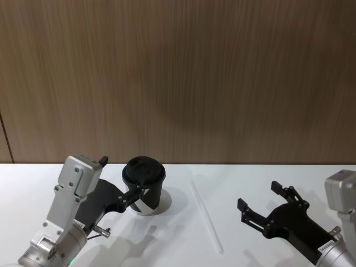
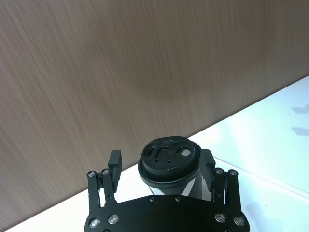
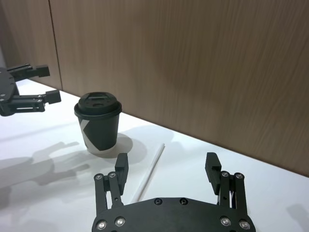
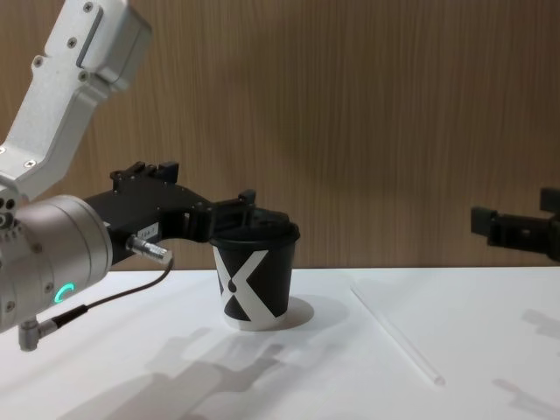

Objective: Pick up the straw with one hand, pass it to the other hand, and insert it into the cup.

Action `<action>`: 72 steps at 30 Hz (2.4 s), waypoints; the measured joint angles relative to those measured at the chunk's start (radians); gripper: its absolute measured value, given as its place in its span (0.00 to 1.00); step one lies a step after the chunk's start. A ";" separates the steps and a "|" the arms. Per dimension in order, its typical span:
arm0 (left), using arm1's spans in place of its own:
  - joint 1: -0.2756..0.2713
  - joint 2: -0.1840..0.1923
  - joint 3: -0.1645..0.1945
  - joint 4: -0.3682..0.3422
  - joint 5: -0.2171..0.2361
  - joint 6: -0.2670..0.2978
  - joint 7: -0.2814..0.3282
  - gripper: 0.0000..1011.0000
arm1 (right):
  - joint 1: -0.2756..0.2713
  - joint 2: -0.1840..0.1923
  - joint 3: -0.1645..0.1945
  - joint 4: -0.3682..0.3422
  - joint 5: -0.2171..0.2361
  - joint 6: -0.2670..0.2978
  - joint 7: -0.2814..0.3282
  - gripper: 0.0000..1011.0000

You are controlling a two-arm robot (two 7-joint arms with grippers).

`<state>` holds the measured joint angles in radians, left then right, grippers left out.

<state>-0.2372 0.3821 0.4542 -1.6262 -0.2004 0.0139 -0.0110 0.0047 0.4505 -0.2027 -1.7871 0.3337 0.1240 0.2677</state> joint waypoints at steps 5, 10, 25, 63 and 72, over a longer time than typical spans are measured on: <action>0.000 0.000 0.000 0.000 0.000 0.000 0.000 0.99 | 0.005 0.001 -0.003 -0.004 0.022 0.040 0.015 0.99; 0.000 0.000 0.000 0.000 0.000 0.000 0.000 0.99 | 0.013 0.001 -0.015 -0.006 0.034 0.073 0.021 0.99; 0.000 0.000 0.000 0.000 0.000 0.000 0.000 0.99 | 0.054 -0.025 -0.061 0.018 0.027 0.123 0.005 0.99; 0.000 0.000 0.000 0.000 0.000 0.000 0.000 0.99 | 0.132 -0.100 -0.131 0.048 -0.073 0.334 -0.086 0.99; 0.000 0.000 0.000 0.000 0.000 0.000 0.000 0.99 | 0.124 -0.105 -0.128 0.039 -0.075 0.388 -0.090 0.99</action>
<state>-0.2372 0.3822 0.4542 -1.6262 -0.2004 0.0139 -0.0109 0.1290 0.3458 -0.3308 -1.7483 0.2582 0.5117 0.1774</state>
